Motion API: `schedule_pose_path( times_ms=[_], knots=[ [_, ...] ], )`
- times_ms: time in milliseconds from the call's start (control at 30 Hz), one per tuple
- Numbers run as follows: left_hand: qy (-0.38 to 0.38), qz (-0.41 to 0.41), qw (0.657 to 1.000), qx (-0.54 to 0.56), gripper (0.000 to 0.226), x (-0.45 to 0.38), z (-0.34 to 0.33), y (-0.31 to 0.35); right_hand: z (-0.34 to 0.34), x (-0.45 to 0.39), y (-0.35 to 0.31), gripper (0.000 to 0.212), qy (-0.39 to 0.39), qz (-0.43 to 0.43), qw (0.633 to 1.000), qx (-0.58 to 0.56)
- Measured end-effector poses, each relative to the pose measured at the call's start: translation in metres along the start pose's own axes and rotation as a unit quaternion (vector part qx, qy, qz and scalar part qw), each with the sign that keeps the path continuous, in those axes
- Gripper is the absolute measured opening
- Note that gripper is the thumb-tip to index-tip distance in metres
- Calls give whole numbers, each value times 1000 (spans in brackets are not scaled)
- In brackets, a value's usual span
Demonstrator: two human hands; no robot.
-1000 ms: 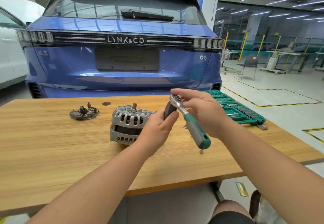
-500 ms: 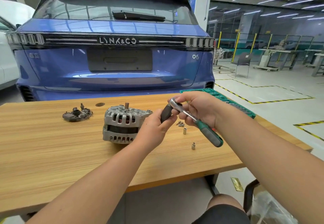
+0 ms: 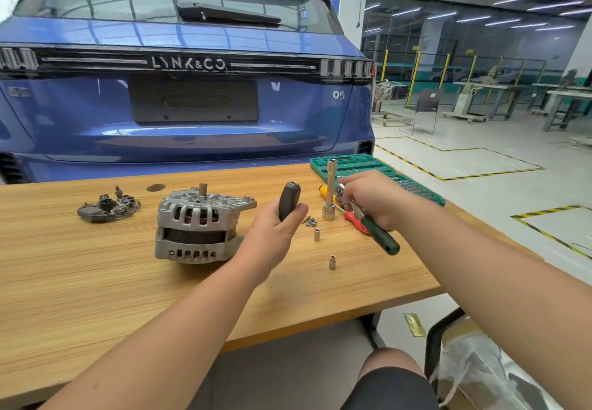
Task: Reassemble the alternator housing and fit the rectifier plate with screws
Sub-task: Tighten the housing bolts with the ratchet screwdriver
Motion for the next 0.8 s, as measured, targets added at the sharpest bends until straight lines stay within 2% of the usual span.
schedule_pose_path(
  times_ms=[167, 233, 367, 500, 600, 667, 733, 800],
  knots=[
    [-23, 15, 999, 23, 19, -4, -6, -1, -18, -23, 56, 55, 12, 24, 976, 214],
    [-25, 19, 999, 37, 18, -5, -7, -3, -25, -28, 69, 58, -12, 40, 952, 303],
    [-34, 36, 998, 33, 17, -12, -8, -6, -36, -33, 87, 48, -70, 50, 896, 436],
    [-42, 52, 997, 40, 15, -18, -13, -5, -39, -34, 97, 45, -90, 52, 860, 499],
    [-48, 57, 996, 45, 10, -22, -18, -2, -36, -36, 97, 38, -84, 48, 861, 499],
    [-56, 59, 996, 41, 6, -26, -23, -1, -32, -37, 91, 32, -47, 71, 881, 464],
    [-68, 63, 995, 39, 8, -28, -27, 1, -26, -33, 76, 27, 34, 117, 932, 340],
    [-76, 64, 995, 30, 17, -30, -31, 2, -24, -23, 56, 22, 107, 149, 976, 115]
  ],
)
Point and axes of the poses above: each hand's wrist, its own x-axis away from the middle knuckle, its own z-axis out of the back of the hand, y = z × x, the point moved 1 cm from there along -x, towards the middle knuckle, and after that the axes turned 12 degrees about z, right-handed, at the moved point
